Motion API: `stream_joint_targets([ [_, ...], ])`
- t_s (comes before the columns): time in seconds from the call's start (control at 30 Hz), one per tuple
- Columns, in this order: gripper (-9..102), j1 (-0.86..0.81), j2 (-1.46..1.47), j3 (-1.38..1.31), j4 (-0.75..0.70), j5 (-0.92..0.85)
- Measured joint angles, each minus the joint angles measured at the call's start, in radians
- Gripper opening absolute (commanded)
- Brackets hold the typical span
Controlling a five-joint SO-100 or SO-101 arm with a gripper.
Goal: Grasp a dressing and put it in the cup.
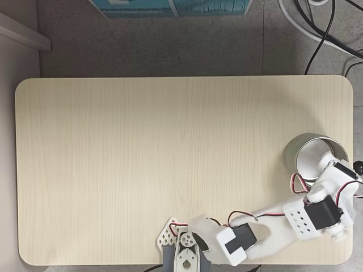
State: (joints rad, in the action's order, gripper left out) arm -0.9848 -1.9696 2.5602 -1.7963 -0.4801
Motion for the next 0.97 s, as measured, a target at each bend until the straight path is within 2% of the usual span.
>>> stream_joint_targets([
  [0.13, 24, 0.000, 0.005, -0.015, 0.000, -0.021],
  [0.97, 23, 0.000, 0.106, -0.112, -0.002, -0.043],
])
